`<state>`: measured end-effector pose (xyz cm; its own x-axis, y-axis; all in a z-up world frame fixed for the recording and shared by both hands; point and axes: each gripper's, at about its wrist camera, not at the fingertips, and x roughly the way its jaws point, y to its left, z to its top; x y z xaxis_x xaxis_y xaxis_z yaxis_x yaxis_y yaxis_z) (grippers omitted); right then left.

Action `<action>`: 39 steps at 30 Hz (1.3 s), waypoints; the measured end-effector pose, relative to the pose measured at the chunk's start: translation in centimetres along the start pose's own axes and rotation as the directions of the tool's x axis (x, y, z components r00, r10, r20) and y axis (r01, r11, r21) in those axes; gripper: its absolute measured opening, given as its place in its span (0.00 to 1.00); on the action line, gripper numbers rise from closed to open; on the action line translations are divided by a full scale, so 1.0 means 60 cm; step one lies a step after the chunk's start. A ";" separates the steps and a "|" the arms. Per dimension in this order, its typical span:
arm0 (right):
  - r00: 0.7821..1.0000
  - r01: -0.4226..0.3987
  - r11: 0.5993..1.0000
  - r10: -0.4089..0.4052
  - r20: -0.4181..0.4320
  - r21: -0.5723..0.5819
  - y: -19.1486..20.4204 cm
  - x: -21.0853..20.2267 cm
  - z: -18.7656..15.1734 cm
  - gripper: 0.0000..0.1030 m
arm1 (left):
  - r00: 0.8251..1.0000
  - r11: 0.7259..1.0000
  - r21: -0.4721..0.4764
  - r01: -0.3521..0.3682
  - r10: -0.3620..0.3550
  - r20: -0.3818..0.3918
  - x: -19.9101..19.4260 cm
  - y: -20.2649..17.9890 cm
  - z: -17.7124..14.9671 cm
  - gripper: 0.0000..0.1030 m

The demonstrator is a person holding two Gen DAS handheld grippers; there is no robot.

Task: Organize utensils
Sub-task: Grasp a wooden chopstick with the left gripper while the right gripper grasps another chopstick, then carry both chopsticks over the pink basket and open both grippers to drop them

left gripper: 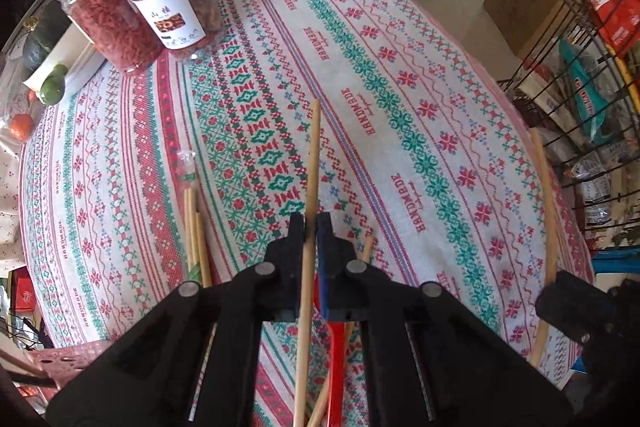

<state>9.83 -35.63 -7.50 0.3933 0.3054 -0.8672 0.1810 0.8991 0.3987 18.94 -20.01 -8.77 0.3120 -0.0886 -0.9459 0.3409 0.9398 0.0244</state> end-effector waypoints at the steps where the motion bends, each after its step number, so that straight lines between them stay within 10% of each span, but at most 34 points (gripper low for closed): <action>1: 1.000 -0.002 1.000 0.002 0.011 -0.004 0.004 -0.005 -0.002 0.06 | 1.000 1.000 -0.002 0.010 -0.010 0.023 -0.019 0.004 -0.009 0.07; 12: 0.986 -0.054 0.998 0.057 0.158 -0.028 0.060 -0.071 -0.030 0.06 | 0.927 0.995 0.047 0.084 -0.095 0.362 -0.243 0.053 -0.129 0.07; 24: 0.931 -0.059 0.987 0.109 0.348 -0.151 0.168 -0.135 -0.058 0.06 | 0.698 0.977 -0.072 0.199 -0.089 0.711 -0.409 0.178 -0.239 0.07; 27: 0.919 -0.054 0.982 0.119 0.375 -0.179 0.188 -0.140 -0.060 0.06 | 0.663 0.969 -0.126 0.212 -0.048 0.747 -0.420 0.218 -0.249 0.07; 39: 0.907 -0.067 0.979 0.140 0.397 -0.194 0.220 -0.123 -0.066 0.06 | 0.668 0.955 -0.240 0.175 0.064 0.741 -0.359 0.291 -0.261 0.07</action>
<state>5.73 -24.76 2.95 0.7400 0.2787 -0.6122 -0.0242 0.9205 0.3899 4.29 3.46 6.98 0.8876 -0.2440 -0.3907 0.1675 0.9611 -0.2198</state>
